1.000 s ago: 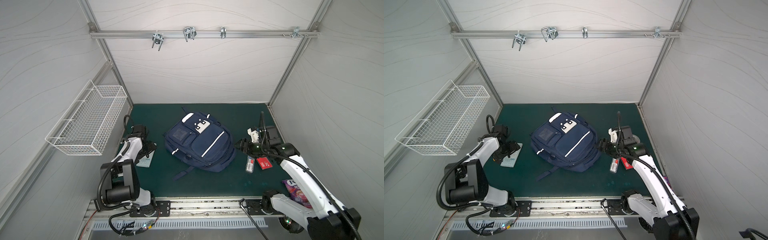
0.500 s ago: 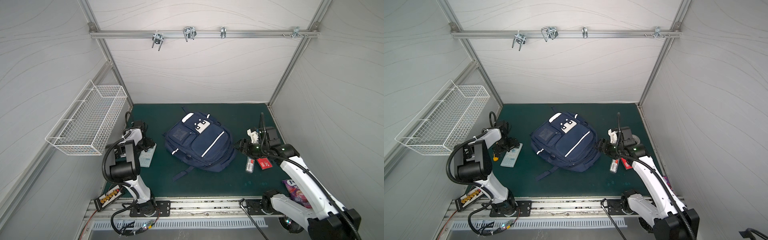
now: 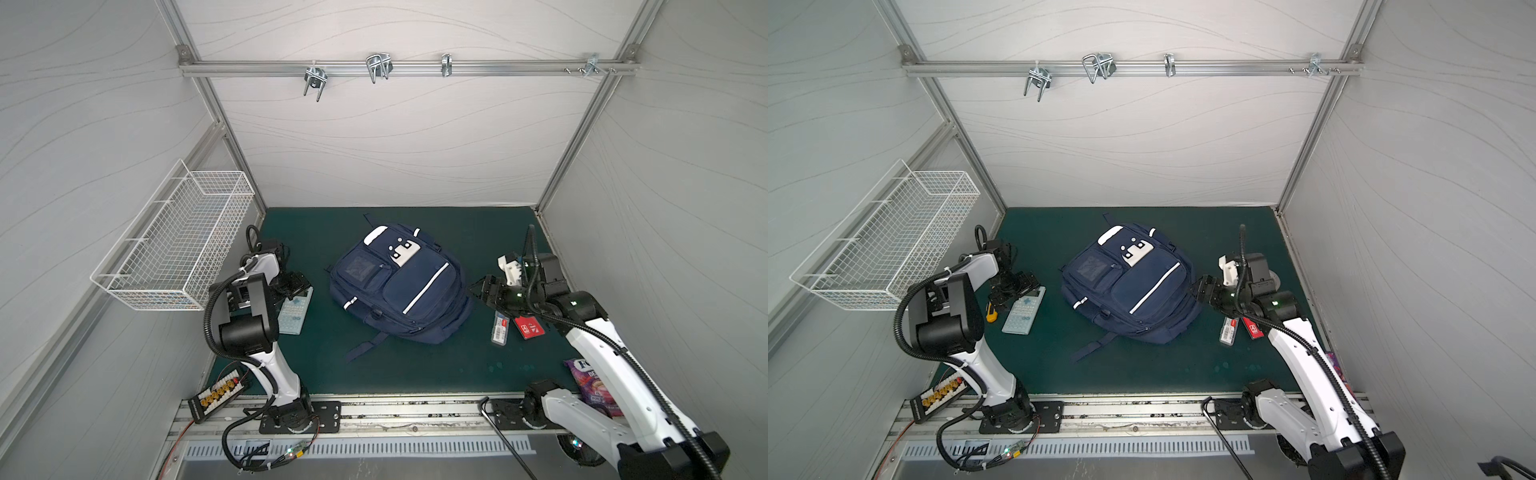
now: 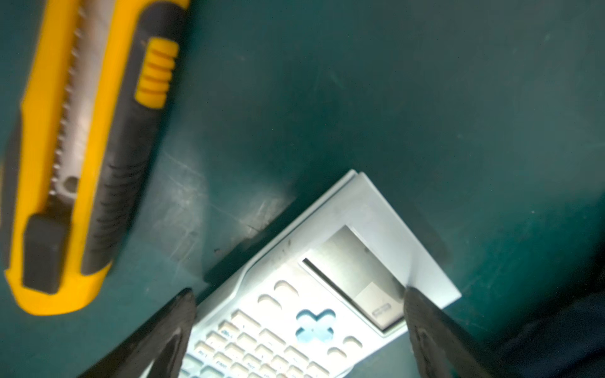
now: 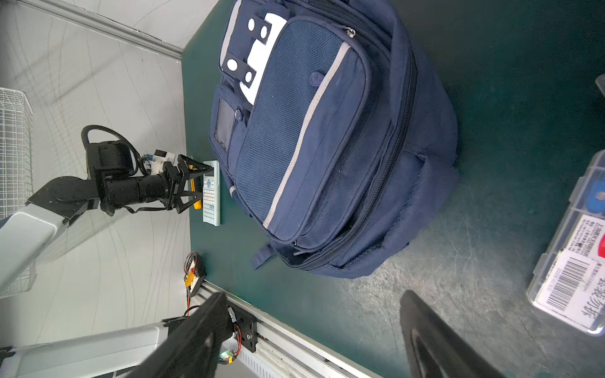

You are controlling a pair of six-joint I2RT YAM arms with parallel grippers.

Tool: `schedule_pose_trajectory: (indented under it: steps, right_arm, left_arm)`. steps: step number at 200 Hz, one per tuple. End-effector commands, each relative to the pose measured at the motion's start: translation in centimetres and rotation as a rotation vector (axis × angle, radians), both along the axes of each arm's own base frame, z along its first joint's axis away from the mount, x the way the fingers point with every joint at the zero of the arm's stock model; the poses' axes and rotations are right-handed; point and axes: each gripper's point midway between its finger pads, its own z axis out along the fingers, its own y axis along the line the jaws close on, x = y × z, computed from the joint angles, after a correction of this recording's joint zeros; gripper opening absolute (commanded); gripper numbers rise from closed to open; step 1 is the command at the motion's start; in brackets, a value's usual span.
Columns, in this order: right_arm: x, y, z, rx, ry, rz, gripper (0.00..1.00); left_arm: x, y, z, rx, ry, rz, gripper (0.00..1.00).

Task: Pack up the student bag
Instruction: 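Grasp the white calculator with the left gripper and lift it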

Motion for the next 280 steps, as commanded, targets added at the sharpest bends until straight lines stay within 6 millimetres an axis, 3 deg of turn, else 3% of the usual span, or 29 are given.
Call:
schedule_pose_trajectory:
  steps: [1, 40, 80, 110, 139, 188, 228, 245, 256, 280]
  right_arm:
    - [0.1, 0.0, 0.6, 0.014, -0.015, -0.005, 0.85]
    - [0.4, 0.4, 0.0, 0.031, -0.007, 0.006, 0.85]
    - [0.6, 0.4, -0.3, 0.044, -0.008, 0.012, 0.87]
    - [0.7, 0.3, -0.4, 0.047, -0.011, 0.018, 0.89]
    - [0.9, 0.4, -0.3, 0.058, -0.013, 0.023, 0.91]
    - [1.0, 0.5, 0.1, 0.069, -0.012, 0.026, 0.90]
    - [0.8, 0.1, 0.2, 0.059, -0.017, 0.012, 0.89]
    - [1.0, -0.6, -0.3, 0.022, 0.011, -0.028, 0.89]
    - [1.2, -1.4, -0.8, -0.028, 0.040, -0.071, 0.99]
    - [1.4, -3.6, -2.6, -0.145, 0.157, -0.200, 0.99]
  left_arm:
    - [-2.6, -2.1, -0.3, -0.084, 0.071, 0.004, 0.99]
    - [-2.7, -4.3, 0.4, -0.174, 0.053, 0.006, 0.99]
    - [-4.1, -5.7, 0.9, -0.057, 0.122, -0.107, 0.99]
    - [-5.2, -6.0, 1.1, 0.035, 0.182, -0.194, 0.99]
    - [-6.2, -5.9, 0.0, 0.050, 0.229, -0.200, 0.99]
    - [-4.8, -5.9, -1.4, 0.038, 0.256, -0.226, 0.99]
    - [-5.6, -6.3, -1.5, 0.021, 0.280, -0.225, 0.96]
    - [-6.5, -6.4, -1.8, 0.013, 0.297, -0.226, 0.90]
    - [-7.0, -6.5, -1.8, 0.014, 0.303, -0.220, 0.89]
    - [-7.8, -6.5, -2.0, 0.019, 0.301, -0.203, 0.85]
